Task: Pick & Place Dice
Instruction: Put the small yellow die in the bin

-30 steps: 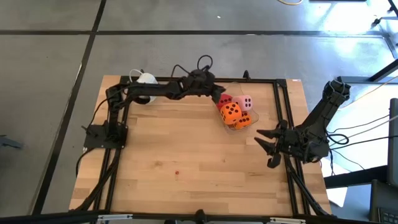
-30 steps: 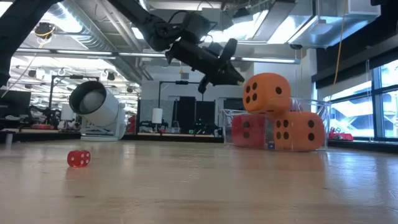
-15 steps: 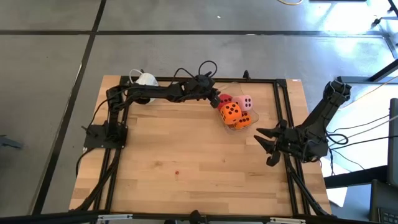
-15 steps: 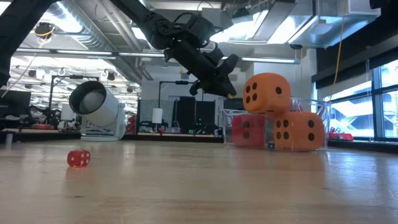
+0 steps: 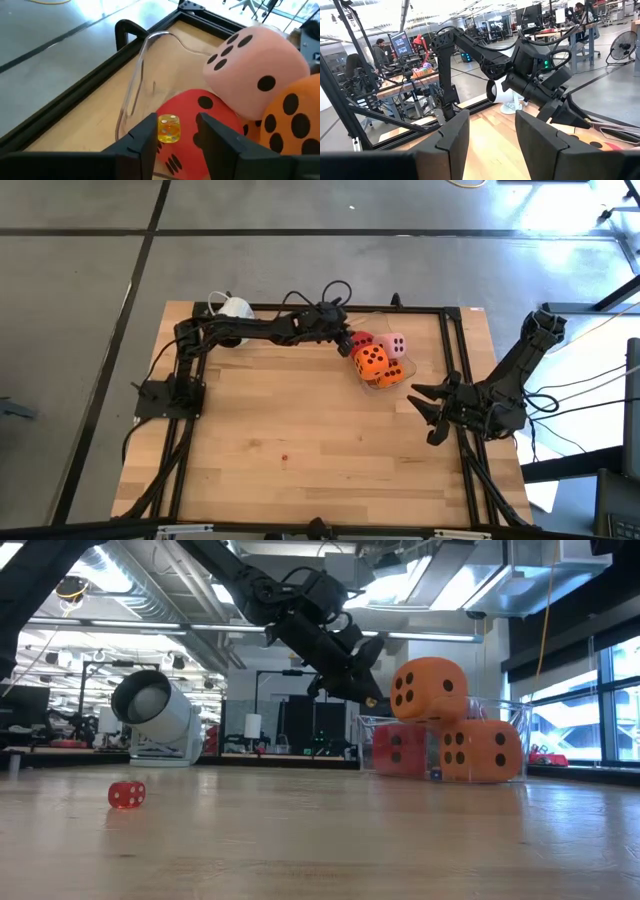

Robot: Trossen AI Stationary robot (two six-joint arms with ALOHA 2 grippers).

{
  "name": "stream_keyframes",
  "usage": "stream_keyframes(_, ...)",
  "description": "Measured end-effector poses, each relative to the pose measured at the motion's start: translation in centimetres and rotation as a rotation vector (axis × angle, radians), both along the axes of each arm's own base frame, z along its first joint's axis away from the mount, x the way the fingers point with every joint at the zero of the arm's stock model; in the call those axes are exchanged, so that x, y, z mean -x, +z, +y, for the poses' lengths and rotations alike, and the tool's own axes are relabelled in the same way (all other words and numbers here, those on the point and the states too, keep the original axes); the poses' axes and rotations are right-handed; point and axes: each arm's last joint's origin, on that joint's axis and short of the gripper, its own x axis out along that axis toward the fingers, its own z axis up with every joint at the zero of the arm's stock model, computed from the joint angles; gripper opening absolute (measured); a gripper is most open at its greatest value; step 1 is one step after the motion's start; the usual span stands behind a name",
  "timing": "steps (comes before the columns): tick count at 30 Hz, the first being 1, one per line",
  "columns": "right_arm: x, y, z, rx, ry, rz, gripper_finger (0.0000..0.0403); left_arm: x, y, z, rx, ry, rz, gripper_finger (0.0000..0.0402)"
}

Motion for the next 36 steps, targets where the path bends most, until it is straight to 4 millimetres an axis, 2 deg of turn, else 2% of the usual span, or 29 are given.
stream_keyframes(17, 0.0, 0.0, 0.0, 0.0, 0.0, 0.0, 0.016, -0.2, -0.06, -0.44, -0.099, -0.063, 0.058, 0.0135)
stream_keyframes(36, 0.0, 0.0, 0.0, 0.001, -0.001, 0.0, 0.016, 0.21, -0.98, -0.59, -0.355, -0.231, 0.318, 0.0141)
